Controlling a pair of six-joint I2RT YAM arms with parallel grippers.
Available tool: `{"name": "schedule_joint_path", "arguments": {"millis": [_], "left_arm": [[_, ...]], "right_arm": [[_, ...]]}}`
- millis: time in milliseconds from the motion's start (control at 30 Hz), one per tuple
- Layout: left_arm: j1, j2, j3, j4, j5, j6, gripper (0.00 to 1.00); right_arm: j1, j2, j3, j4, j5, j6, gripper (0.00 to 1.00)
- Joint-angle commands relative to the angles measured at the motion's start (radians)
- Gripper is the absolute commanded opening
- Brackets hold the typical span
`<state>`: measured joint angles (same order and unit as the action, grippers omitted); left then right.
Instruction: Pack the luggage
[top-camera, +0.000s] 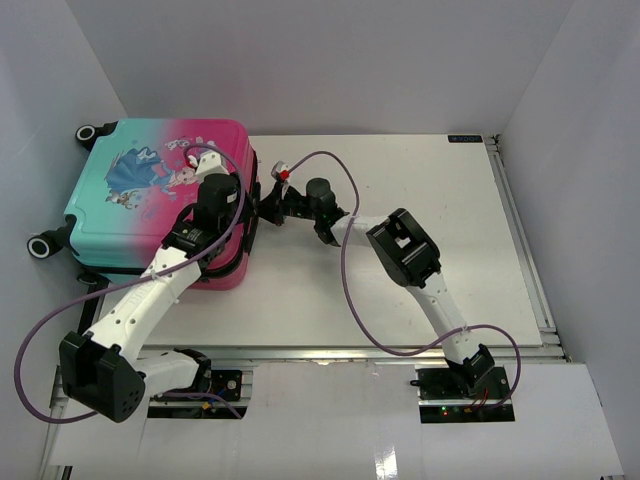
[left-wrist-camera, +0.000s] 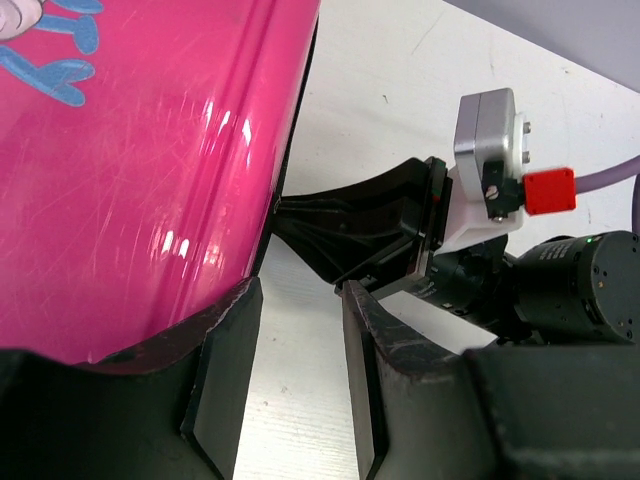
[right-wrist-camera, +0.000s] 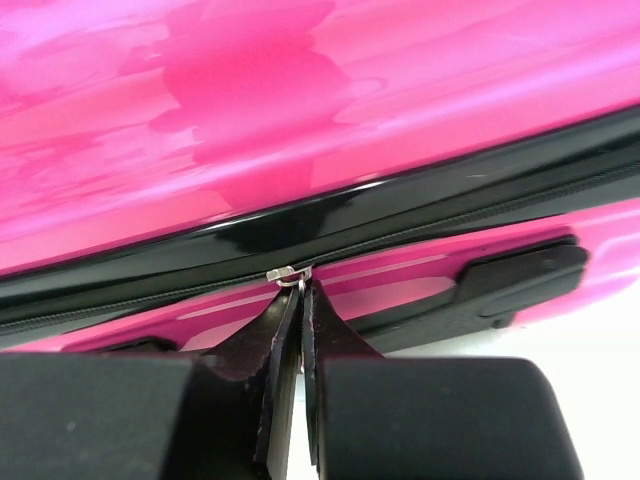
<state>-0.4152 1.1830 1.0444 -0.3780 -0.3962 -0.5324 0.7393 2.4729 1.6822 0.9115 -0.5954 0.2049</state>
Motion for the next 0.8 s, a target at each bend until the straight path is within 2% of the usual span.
{"name": "schedule_joint_path", "arguments": {"millis": [0, 233, 467, 533, 633, 700, 767], "left_arm": [[0.037, -0.039, -0.048, -0.059, -0.133, 0.002, 0.51], [0.051, -0.032, -0.077, -0.052, -0.127, -0.009, 0.51], [0.061, -0.009, -0.083, -0.049, -0.129, -0.009, 0.51], [0.056, -0.013, -0.081, -0.022, -0.087, 0.038, 0.5], [0.004, -0.002, -0.067, 0.05, 0.02, 0.169, 0.48], [-0.084, 0.055, -0.015, 0.022, 0.013, 0.221, 0.48], [-0.16, 0.146, 0.056, -0.013, -0.076, 0.265, 0.49]], "right_arm": [[-0.053, 0.014, 0.084, -0.036, 0.097, 0.023, 0.08], [-0.059, 0.133, 0.337, -0.118, 0.033, 0.019, 0.08], [-0.061, 0.146, 0.376, -0.124, 0.073, -0.058, 0.08], [-0.061, 0.151, 0.379, -0.126, 0.075, -0.066, 0.08], [-0.063, 0.153, 0.376, -0.132, 0.071, -0.067, 0.08], [-0.065, 0.143, 0.344, -0.117, 0.068, -0.052, 0.08], [-0.07, 0.13, 0.309, -0.074, 0.057, -0.028, 0.08]]}}
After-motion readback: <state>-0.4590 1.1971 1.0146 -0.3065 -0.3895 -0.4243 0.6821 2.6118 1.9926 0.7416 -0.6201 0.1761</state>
